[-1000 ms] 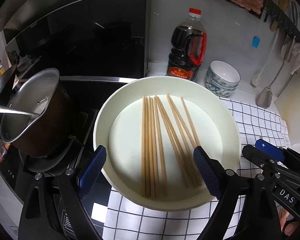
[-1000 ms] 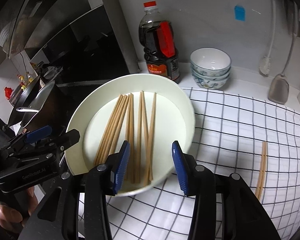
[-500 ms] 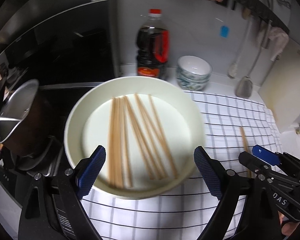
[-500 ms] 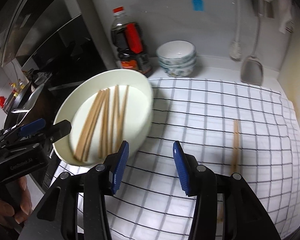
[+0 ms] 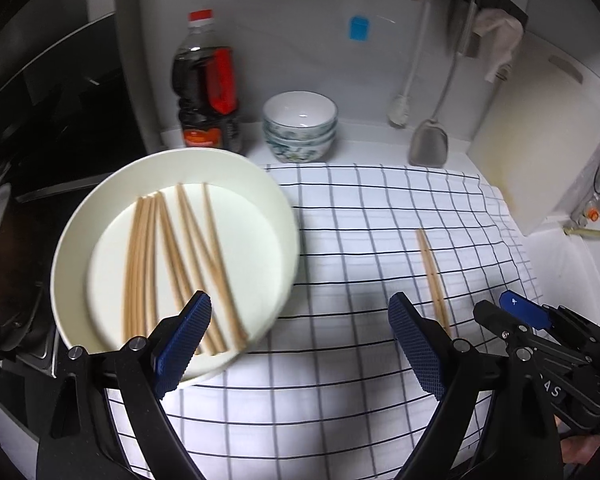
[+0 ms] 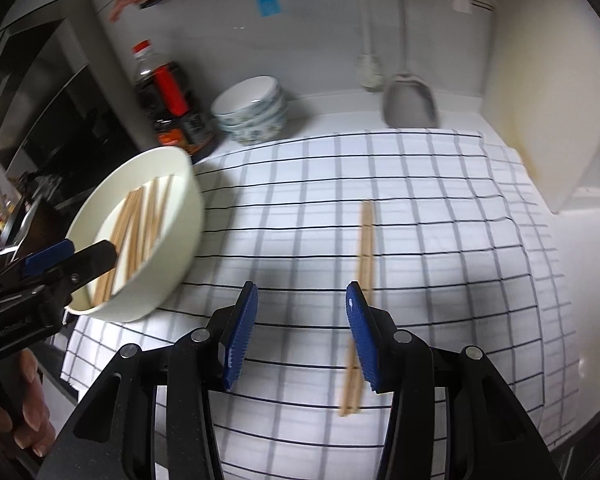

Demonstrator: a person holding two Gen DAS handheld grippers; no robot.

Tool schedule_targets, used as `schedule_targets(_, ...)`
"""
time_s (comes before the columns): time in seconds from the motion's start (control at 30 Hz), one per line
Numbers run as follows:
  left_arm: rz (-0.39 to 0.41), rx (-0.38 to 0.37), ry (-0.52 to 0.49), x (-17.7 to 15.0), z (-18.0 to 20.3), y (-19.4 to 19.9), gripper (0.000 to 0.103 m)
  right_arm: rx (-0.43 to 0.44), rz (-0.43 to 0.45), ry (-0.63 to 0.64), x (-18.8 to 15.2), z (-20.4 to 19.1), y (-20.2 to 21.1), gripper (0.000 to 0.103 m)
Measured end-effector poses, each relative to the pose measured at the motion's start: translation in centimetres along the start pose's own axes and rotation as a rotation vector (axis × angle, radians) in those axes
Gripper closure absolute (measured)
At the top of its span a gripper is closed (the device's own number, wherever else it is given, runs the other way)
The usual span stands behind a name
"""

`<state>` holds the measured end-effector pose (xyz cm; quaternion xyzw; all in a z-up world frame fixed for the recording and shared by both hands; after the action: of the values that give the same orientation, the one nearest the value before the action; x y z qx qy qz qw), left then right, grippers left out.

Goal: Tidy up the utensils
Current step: 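Move both open tools back over the last chopsticks on the mat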

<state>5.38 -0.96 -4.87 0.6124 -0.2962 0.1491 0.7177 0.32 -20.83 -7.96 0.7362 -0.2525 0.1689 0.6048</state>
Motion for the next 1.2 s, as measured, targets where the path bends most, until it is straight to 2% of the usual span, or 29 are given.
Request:
schedule_targets(0.3, -0.026, -0.012, -0.043, -0.8, 3.3, -2.2, 0.015, -0.051, 0.006, -0.071, -1.8, 5.5, -0.7, 0.059)
schedule_targets(0.5, -0.035, -0.021, -0.059, -1.9, 5.0, -3.5, 0.015, -0.071, -0.021, -0.060, -3.2, 7.1, -2.4, 0.059)
schedule_targets(0.83, -0.050, -0.028, -0.101, -3.8, 7.0, -4.8, 0.015, -0.055, -0.072, -0.039, -5.0, 7.2, -5.9, 0.059)
schedule_targets(1.2, -0.064, -0.018, -0.101, -4.1, 7.2, -5.8, 0.015, -0.075, -0.088, 0.011, -5.1, 6.4, -8.1, 0.059)
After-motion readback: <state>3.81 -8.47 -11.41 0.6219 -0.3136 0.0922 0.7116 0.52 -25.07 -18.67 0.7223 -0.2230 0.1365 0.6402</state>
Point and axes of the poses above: each gripper's, at about its wrist camera, not at the fingertips, and y roughly against the way its jaws point, z to its right, x to its top, the point moved 4 cm from there along -y, roughly the way its jaws point
